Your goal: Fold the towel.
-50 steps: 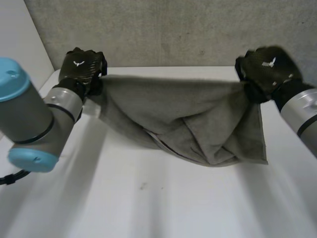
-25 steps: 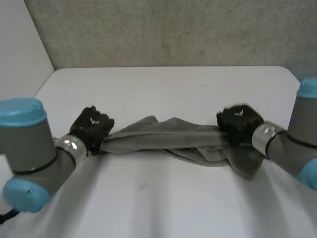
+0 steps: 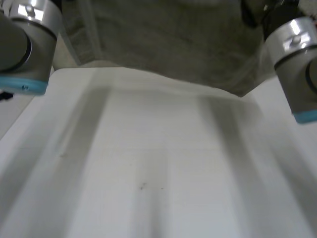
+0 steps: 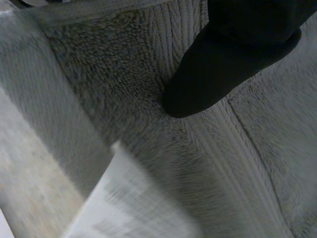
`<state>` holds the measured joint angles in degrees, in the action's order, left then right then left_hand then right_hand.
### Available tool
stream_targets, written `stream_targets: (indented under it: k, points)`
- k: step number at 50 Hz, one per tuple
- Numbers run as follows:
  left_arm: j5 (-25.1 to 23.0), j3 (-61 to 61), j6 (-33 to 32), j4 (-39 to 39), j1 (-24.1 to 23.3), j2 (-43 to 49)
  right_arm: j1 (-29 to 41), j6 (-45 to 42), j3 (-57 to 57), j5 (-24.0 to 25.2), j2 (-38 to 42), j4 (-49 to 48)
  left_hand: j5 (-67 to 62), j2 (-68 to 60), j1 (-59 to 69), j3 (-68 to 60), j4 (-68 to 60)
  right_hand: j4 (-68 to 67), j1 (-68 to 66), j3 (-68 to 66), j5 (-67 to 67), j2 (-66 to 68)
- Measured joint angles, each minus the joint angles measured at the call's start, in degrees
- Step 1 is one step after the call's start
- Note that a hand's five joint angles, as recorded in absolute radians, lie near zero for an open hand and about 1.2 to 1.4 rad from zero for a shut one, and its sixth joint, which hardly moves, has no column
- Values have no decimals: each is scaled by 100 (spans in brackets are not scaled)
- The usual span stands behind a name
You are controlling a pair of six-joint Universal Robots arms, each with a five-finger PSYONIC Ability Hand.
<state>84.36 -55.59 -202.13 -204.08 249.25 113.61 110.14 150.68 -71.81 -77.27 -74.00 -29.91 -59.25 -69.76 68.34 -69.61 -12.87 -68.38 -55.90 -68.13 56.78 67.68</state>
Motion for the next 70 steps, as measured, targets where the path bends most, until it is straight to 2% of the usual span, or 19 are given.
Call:
stream_targets:
  k: [2, 9, 13, 14, 15, 18, 21, 22, 23, 24, 29, 36, 43, 49, 56, 70]
  points:
    - [-12, -361, 59, -19, 24, -133, 1, 22, -425, 208, -137, 156, 0, 0, 0, 0, 0, 0, 0, 0, 0, 0]
    - [-67, -2959, 211, -313, 247, -807, 20, -44, -2134, 849, -446, 853, 0, -1, 4, 0, 0, 0, 0, -4, 0, 0]
    - [-74, -4281, 202, -731, 378, -873, 44, -119, -2621, 966, -159, 971, 0, -1, 4, 0, 0, 0, 0, -5, 0, 0]
    - [-74, -4281, 202, -731, 378, -873, 44, -119, -2621, 966, -159, 971, 0, -1, 4, 0, 0, 0, 0, -5, 0, 0]
    - [-69, -4871, 161, -1030, 438, -657, 59, -181, -2746, 962, 251, 1011, 0, -1, 4, 0, 0, 0, 0, -5, 1, 0]
    - [-58, -5169, 119, -1234, 470, -384, 67, -244, -2726, 905, 662, 1038, 0, -1, 4, 0, 0, 300, 167, 281, -204, -322]
    - [-47, -5237, 96, -1315, 486, -217, 63, -268, -2681, 823, 906, 1049, 0, -1, 4, 0, 0, 1553, 1137, 1628, -1327, -1589]
    - [-44, -5243, 91, -1324, 493, -170, 59, -260, -2665, 774, 972, 1053, 0, -1, 4, 0, 0, 1553, 1137, 1628, -1327, -1589]
    - [-41, -5230, 87, -1335, 503, -128, 51, -227, -2654, 686, 1024, 1056, 0, -1, 4, 0, 0, 3488, 2737, 3537, -3279, -3509]
    - [-40, -5215, 86, -1334, 511, -113, 46, -194, -2650, 626, 1037, 1057, 0, -1, 4, 0, 0, 4030, 3167, 4006, -3854, -3977]
    - [-40, -5148, 90, -1309, 556, -141, 23, 233, -2734, 156, 889, 1062, 0, -1, 4, 0, 0, 5133, 4022, 5073, -5010, -4955]
    - [-31, -5145, 102, -1293, 649, -232, -7, 1243, -3030, -389, 563, 1120, 0, -1, 4, 0, 0, 5222, 4095, 5306, -5170, -5098]
    - [-11, -5137, 99, -1353, 885, -323, -194, 1668, -3185, -402, 463, 1368, 0, -1, 4, 0, 0, 5221, 4095, 5306, -5172, -5098]
    - [-23, -5115, 117, -1436, 1197, -392, -512, 1160, -3103, -75, 523, 1673, 0, -1, 4, 0, 0, 4998, 4016, 4962, -4818, -4967]
    - [-49, -5131, 130, -1459, 1276, -331, -732, 329, -2798, 275, 937, 1785, 0, -1, 4, 0, 0, 4716, 3810, 4689, -4557, -4767]
    - [-58, -5179, 130, -1459, 1202, -261, -777, 189, -2377, 363, 1457, 1760, 0, -1, 4, 0, 0, 4007, 3205, 3986, -3960, -3953]
